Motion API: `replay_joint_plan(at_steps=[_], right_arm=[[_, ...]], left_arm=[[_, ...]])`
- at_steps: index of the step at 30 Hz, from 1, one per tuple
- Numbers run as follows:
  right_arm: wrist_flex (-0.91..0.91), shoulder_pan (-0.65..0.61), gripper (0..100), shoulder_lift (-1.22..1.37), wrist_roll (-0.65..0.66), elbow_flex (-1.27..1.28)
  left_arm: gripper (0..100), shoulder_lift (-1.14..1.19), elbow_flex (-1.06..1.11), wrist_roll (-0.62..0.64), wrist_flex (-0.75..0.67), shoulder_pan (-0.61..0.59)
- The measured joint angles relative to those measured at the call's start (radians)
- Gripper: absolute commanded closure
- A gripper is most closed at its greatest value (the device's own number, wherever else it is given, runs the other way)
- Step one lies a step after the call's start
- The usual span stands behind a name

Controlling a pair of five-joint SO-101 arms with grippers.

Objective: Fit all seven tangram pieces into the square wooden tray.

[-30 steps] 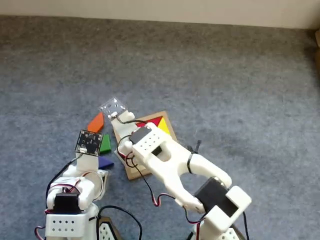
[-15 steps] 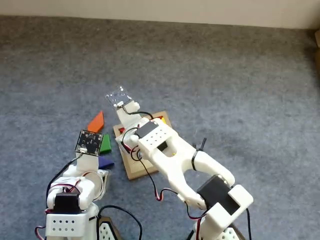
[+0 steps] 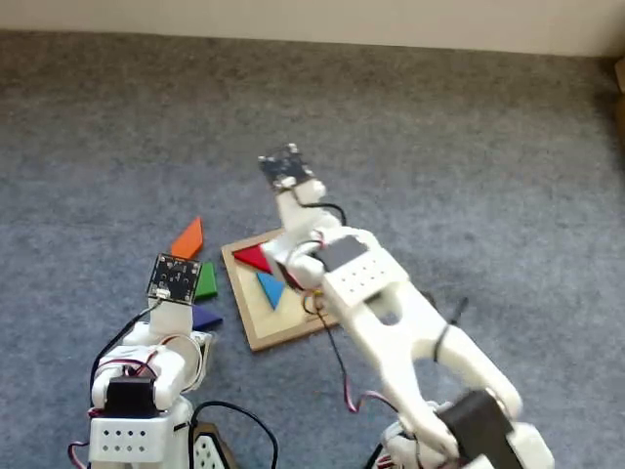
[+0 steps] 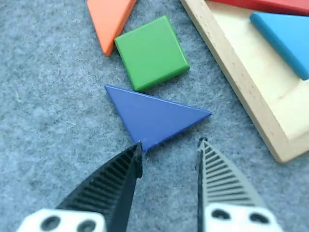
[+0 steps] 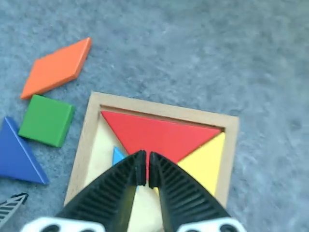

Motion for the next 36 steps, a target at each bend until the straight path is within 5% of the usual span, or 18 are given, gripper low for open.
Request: replay_joint_plan(at_steps=[22,36], right_arm=[[0.000,0.281,97.1,-0.870,0.000,0.660],[0.002,0.288,97.1,-1.363,0.000,1.002]], left_arm=[[81,0.000,0.000,0.000,0.000,0.000],[81,0.000,0.000,0.000,0.000,0.000]])
